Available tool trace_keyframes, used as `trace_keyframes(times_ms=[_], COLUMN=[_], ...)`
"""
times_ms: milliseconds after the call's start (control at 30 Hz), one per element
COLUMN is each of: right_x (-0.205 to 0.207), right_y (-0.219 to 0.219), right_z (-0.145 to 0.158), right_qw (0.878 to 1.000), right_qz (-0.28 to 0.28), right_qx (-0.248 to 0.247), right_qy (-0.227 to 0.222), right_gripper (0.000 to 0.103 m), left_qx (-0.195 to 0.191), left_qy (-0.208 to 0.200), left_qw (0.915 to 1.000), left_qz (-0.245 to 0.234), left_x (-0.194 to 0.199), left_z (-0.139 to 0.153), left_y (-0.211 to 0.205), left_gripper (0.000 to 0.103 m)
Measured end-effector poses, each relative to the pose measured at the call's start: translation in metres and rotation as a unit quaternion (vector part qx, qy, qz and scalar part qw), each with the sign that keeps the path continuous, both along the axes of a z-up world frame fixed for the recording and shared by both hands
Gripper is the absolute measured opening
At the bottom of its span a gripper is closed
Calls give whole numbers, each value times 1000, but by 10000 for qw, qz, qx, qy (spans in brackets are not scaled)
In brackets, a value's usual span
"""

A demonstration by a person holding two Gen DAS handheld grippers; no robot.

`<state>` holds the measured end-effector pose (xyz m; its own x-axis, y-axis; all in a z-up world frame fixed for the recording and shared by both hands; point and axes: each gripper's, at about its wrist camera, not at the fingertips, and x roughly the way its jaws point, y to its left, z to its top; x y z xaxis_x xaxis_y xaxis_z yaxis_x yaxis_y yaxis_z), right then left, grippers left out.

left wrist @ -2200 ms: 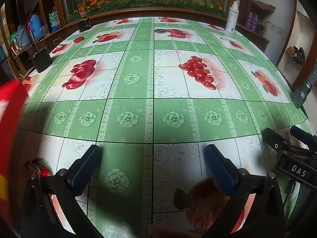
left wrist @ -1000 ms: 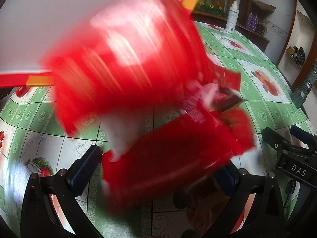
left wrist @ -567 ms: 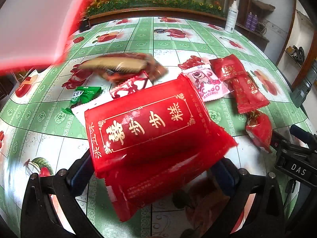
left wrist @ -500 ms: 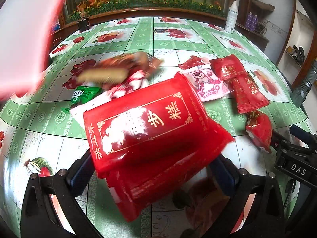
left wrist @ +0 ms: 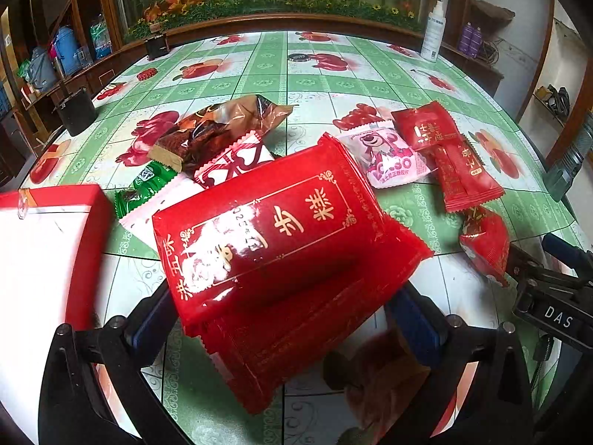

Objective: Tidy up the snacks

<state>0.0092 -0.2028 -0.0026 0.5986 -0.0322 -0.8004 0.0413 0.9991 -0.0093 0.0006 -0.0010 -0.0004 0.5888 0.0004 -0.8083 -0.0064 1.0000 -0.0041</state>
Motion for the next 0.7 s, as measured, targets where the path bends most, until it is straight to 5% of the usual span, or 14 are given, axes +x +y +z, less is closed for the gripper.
trace_keyframes(times_ms=[700], right_x=[0], right_y=[8], right_z=[2], right_qw=[9999], right_qz=[-159], right_qx=[-9], right_qy=[-1], right_gripper=[103], left_qx=[5], left_qy=[3], left_qw=[10000], left_qz=[21], left_x=[0], left_z=[0], left_y=[0], left_gripper=[103])
